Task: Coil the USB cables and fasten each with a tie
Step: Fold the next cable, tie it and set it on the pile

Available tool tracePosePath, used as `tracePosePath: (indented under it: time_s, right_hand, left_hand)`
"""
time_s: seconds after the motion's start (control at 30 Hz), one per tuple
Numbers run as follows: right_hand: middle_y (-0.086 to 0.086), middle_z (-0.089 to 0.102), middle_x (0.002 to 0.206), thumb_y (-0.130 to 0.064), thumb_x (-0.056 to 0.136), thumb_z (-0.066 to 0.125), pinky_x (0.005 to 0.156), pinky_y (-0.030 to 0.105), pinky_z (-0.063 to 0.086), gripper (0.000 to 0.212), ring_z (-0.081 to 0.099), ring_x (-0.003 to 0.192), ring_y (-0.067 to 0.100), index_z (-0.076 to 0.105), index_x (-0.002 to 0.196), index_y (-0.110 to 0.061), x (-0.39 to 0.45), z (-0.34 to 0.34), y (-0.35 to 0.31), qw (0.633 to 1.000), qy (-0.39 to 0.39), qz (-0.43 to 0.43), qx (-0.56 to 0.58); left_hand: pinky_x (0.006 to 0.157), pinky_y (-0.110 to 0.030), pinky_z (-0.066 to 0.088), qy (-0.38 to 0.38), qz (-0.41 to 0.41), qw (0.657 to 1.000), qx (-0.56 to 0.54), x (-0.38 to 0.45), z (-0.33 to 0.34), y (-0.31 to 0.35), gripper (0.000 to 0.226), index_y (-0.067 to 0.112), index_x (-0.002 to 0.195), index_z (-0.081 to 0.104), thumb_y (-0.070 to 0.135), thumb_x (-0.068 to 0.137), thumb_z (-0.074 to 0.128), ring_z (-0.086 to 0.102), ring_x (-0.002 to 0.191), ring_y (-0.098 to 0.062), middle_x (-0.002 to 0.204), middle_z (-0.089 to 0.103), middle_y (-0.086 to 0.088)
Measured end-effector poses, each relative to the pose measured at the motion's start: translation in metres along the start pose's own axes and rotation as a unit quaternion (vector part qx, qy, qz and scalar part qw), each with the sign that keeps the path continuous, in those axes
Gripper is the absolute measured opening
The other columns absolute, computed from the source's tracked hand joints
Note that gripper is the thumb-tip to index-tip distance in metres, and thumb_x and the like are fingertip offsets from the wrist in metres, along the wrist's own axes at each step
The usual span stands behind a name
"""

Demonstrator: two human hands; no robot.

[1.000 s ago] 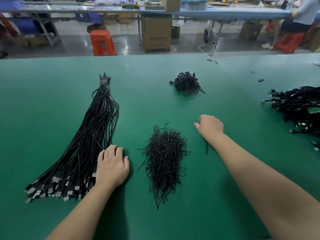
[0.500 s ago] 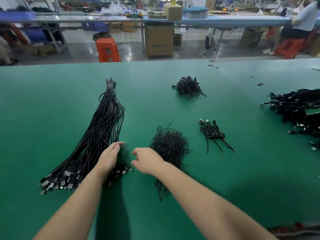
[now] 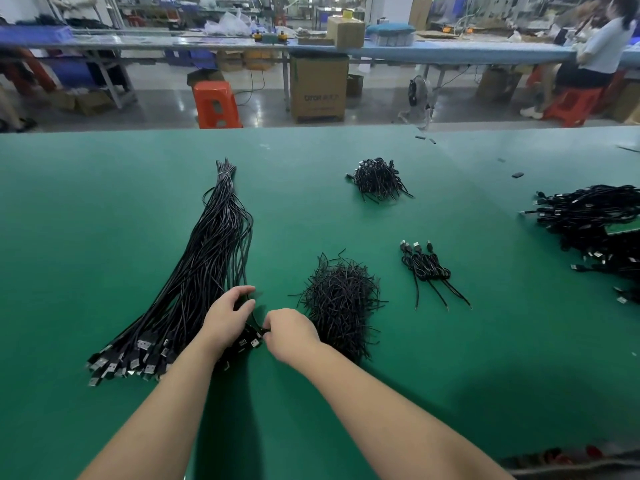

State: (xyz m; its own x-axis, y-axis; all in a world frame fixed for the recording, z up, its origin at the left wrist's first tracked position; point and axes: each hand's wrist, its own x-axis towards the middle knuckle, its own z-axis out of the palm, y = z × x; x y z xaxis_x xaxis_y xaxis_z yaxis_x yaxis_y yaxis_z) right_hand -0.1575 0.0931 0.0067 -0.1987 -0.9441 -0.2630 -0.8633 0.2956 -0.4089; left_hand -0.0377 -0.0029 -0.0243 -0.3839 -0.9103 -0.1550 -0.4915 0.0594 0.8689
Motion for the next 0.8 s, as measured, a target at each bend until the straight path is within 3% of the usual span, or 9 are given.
tracePosePath:
  time_s: [0.1, 0.2, 0.33, 0.43, 0.5, 0.57, 0.63, 0.73, 0.8]
  right_hand:
    - [0.01, 0.068, 0.119, -0.016, 0.096, 0.054, 0.091, 0.039, 0.052, 0.03, 0.061, 0.111, 0.033, 0.063, 0.124, -0.017, -0.01, -0.005, -0.001, 1.0, -0.008, -0.024, 0.008]
    - [0.008, 0.071, 0.112, -0.02, 0.093, 0.052, 0.085, 0.036, 0.049, 0.031, 0.062, 0.106, 0.032, 0.064, 0.121, -0.018, -0.027, -0.014, -0.004, 0.998, -0.013, -0.069, 0.005]
    - [0.0, 0.074, 0.095, -0.022, 0.088, 0.054, 0.076, 0.032, 0.054, 0.025, 0.066, 0.085, 0.02, 0.072, 0.106, -0.02, -0.048, -0.052, -0.002, 0.991, 0.033, -0.086, 0.1]
    - [-0.01, 0.065, 0.069, -0.019, 0.088, 0.058, 0.053, 0.022, 0.047, 0.016, 0.05, 0.052, 0.007, 0.072, 0.093, -0.025, -0.063, -0.088, 0.011, 0.968, 0.019, -0.095, 0.232]
    - [-0.008, 0.066, 0.069, -0.015, 0.091, 0.06, 0.05, 0.023, 0.045, 0.016, 0.048, 0.052, 0.009, 0.071, 0.09, -0.027, -0.073, -0.111, 0.022, 0.938, 0.012, -0.098, 0.332]
    - [0.001, 0.067, 0.077, -0.01, 0.093, 0.063, 0.051, 0.022, 0.046, 0.013, 0.049, 0.056, 0.012, 0.071, 0.097, -0.019, -0.08, -0.131, 0.033, 0.895, 0.03, -0.092, 0.435]
    - [0.01, 0.064, 0.078, -0.007, 0.094, 0.064, 0.051, 0.021, 0.047, 0.011, 0.048, 0.056, 0.014, 0.071, 0.101, -0.012, -0.084, -0.147, 0.043, 0.878, 0.073, -0.077, 0.468]
    - [-0.001, 0.061, 0.066, -0.013, 0.094, 0.067, 0.054, 0.019, 0.045, 0.008, 0.05, 0.051, 0.013, 0.073, 0.1, -0.014, -0.086, -0.159, 0.051, 0.898, 0.13, -0.076, 0.413]
    - [-0.007, 0.056, 0.061, -0.019, 0.094, 0.069, 0.056, 0.019, 0.044, 0.008, 0.053, 0.05, 0.012, 0.075, 0.098, -0.019, -0.088, -0.164, 0.051, 0.919, 0.131, -0.094, 0.361]
  left_hand:
    - [0.108, -0.028, 0.035, 0.014, 0.005, 1.0, 0.004, 0.001, 0.001, 0.003, 0.038, 0.021, 0.139, 0.054, 0.016, 0.102, 0.05, 0.049, 0.129, -0.011, 0.14, 0.056, 0.003]
    - [0.105, -0.027, 0.038, 0.018, -0.006, 1.0, -0.011, -0.002, 0.001, 0.006, 0.043, 0.027, 0.135, 0.058, 0.008, 0.102, 0.039, 0.052, 0.123, -0.011, 0.138, 0.058, 0.002]
    - [0.117, -0.031, 0.028, -0.006, 0.066, 0.988, 0.136, -0.005, 0.005, 0.005, 0.058, 0.01, 0.135, 0.058, -0.016, 0.087, 0.039, 0.042, 0.139, -0.024, 0.149, 0.048, -0.011]
    - [0.118, -0.038, 0.029, 0.009, 0.082, 0.977, 0.198, -0.011, 0.011, 0.007, 0.07, 0.014, 0.154, 0.032, -0.005, 0.091, 0.055, 0.035, 0.143, -0.03, 0.163, 0.021, -0.013]
    - [0.103, -0.042, 0.042, 0.027, 0.048, 0.97, 0.236, -0.015, 0.009, 0.008, 0.084, 0.024, 0.159, 0.013, 0.004, 0.092, 0.059, 0.05, 0.126, -0.034, 0.166, 0.006, -0.012]
    - [0.098, -0.039, 0.041, 0.022, 0.025, 0.939, 0.344, -0.017, 0.001, 0.01, 0.084, 0.026, 0.159, 0.006, 0.009, 0.093, 0.055, 0.053, 0.118, -0.028, 0.165, 0.009, -0.011]
    - [0.107, -0.04, 0.031, 0.0, 0.022, 0.893, 0.449, -0.018, -0.007, 0.016, 0.078, 0.023, 0.158, 0.01, 0.01, 0.092, 0.049, 0.047, 0.129, -0.02, 0.161, 0.024, -0.007]
    - [0.107, -0.045, 0.028, -0.019, 0.009, 0.871, 0.49, -0.023, -0.017, 0.035, 0.073, 0.021, 0.157, 0.012, 0.017, 0.094, 0.049, 0.053, 0.123, -0.02, 0.154, 0.036, -0.004]
    - [0.108, -0.048, 0.032, 0.03, 0.06, 0.892, 0.448, -0.027, -0.021, 0.049, 0.075, 0.02, 0.158, 0.013, 0.025, 0.097, 0.055, 0.048, 0.131, -0.023, 0.156, 0.033, -0.005]
